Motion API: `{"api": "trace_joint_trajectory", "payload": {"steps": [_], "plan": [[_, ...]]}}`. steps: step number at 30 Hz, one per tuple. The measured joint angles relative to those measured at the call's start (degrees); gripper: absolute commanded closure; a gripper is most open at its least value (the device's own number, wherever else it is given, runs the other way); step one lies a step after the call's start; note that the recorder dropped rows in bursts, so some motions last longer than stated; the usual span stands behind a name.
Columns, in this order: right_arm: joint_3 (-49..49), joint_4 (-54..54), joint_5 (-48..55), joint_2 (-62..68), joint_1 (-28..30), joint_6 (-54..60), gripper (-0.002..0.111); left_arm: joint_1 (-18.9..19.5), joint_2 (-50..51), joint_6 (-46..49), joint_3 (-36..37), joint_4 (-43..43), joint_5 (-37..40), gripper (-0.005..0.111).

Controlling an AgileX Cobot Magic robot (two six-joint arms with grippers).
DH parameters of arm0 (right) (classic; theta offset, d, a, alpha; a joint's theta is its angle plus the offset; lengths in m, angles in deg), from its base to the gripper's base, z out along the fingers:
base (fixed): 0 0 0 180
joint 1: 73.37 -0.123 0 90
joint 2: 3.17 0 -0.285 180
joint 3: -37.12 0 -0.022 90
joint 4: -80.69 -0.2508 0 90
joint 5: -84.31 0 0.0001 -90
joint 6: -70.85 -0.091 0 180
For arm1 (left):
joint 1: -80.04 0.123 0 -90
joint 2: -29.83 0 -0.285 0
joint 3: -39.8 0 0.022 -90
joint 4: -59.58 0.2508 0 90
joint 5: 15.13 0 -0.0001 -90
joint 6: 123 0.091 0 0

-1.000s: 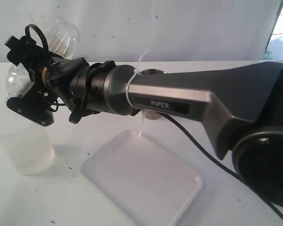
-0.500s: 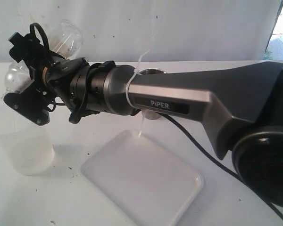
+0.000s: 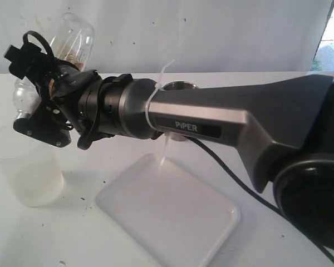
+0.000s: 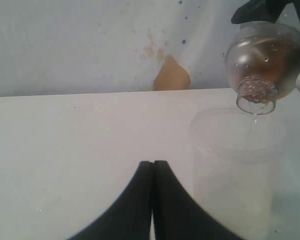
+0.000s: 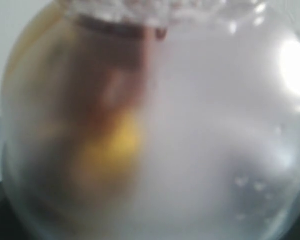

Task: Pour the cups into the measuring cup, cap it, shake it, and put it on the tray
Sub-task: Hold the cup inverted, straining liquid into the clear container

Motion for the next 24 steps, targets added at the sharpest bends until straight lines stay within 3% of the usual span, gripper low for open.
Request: {"api": "trace_joint_trajectory", "payload": {"steps": [24], "plan": [[0.0, 0.0, 2.6, 0.0, -1.2, 2.8, 0.108, 0.0, 0.0, 0.0, 0.0, 0.0, 0.0, 0.107]]}}
